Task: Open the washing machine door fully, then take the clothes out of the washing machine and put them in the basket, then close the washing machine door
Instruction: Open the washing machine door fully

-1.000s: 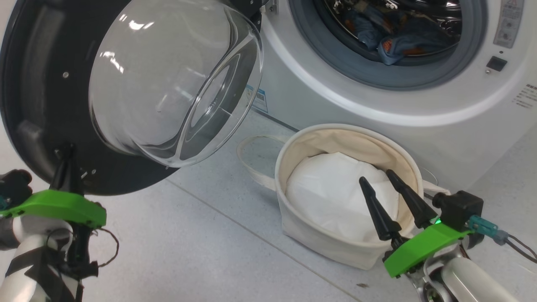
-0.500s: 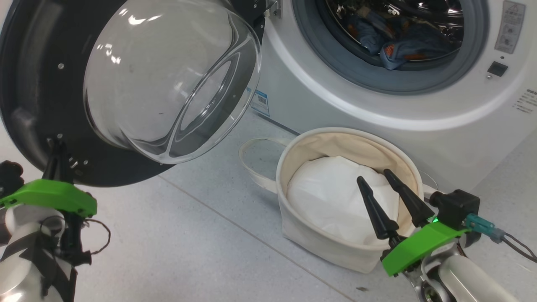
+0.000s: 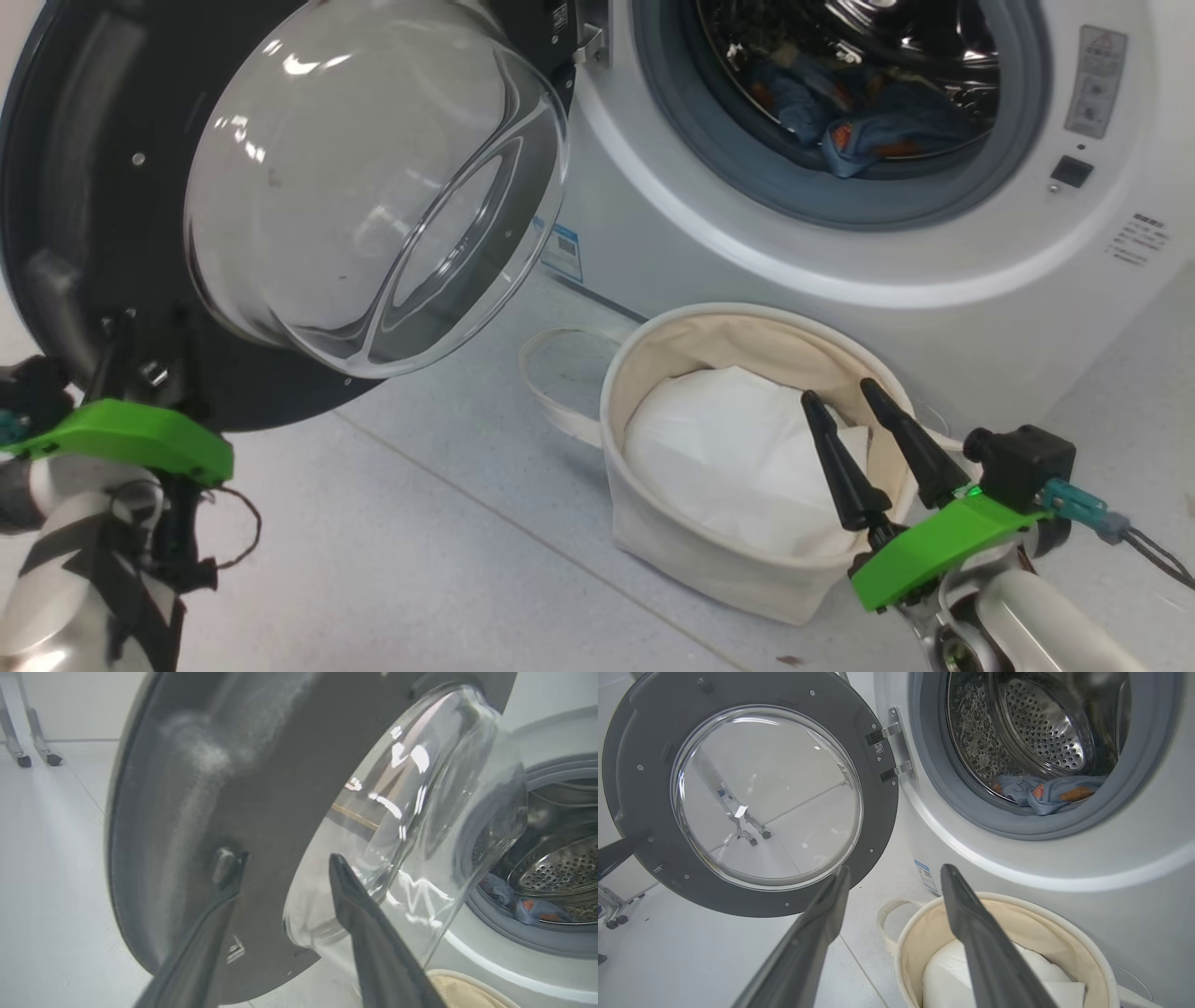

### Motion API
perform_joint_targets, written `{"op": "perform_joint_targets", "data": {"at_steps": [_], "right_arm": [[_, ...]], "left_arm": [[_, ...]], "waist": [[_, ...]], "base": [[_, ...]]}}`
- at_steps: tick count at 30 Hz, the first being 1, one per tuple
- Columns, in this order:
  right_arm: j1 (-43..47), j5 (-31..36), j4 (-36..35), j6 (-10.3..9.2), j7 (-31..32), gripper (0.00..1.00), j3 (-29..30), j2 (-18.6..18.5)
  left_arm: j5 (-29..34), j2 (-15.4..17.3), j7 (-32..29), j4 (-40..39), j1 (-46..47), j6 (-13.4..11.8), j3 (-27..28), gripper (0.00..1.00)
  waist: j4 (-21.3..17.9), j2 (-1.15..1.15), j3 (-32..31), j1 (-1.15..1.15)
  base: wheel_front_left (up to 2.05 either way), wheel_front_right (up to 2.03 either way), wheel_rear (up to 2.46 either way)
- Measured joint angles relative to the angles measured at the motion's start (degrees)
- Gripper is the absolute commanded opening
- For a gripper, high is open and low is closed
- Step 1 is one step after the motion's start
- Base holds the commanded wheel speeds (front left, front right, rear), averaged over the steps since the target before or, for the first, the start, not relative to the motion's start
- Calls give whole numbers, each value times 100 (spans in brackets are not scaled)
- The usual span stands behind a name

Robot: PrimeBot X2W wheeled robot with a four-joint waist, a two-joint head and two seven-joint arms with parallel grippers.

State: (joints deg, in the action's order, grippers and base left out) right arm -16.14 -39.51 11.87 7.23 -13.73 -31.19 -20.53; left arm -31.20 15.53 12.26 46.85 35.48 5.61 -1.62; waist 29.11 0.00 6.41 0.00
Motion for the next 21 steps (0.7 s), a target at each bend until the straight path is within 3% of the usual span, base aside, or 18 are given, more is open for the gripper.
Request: {"op": "perform_joint_targets", "data": {"at_steps": [13, 21], "right_arm": [[136, -43, -11, 0, -49, 100, 253, 66], [270, 20, -104, 0, -51, 100, 465, 147]], "left_arm": [[-26, -105, -114, -1281, -740, 45, -255, 100], [-341, -165, -479, -2080, -1339, 79, -458, 100]], "waist": [[-406, 0, -269, 0], [-1042, 0, -421, 0]], "base": [[0, 0, 0], [0, 0, 0]]}}
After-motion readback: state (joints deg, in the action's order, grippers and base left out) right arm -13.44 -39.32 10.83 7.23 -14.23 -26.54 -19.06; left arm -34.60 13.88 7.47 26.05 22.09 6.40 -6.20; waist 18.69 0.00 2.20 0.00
